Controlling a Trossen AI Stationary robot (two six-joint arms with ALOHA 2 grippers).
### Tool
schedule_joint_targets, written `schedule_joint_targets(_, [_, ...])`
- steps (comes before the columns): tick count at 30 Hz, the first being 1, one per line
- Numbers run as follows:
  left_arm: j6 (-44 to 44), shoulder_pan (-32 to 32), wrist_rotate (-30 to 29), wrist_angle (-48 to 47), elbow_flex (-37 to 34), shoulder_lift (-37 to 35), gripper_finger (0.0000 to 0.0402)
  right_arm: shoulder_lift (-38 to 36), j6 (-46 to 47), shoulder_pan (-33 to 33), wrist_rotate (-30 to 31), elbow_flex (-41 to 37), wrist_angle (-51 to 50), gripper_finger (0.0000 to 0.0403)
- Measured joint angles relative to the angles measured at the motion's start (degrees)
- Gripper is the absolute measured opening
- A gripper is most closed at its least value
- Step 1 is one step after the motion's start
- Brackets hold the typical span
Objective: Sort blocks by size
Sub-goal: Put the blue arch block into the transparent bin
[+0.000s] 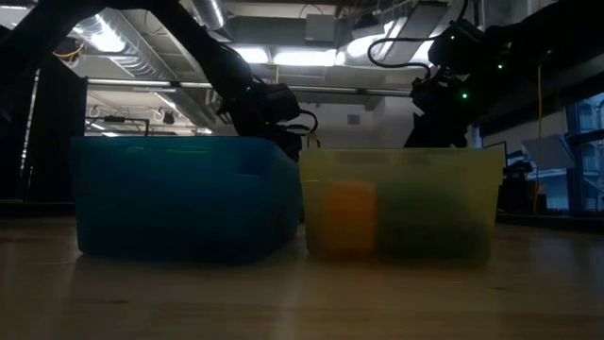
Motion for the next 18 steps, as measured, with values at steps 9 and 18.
schedule_joint_targets(9, [-3.38,0.04,-0.21,0.12,0.09,2.05,0.0164,0.00,-0.33,0.00,-0.02,0.00,-0.07,0.0225])
schedule_joint_targets(18, [-4.98,-0.02,-0.17,1.50,0.15,2.73,0.0151,0.02,-1.88,0.00,-0.02,0.00,-0.15,0.0225])
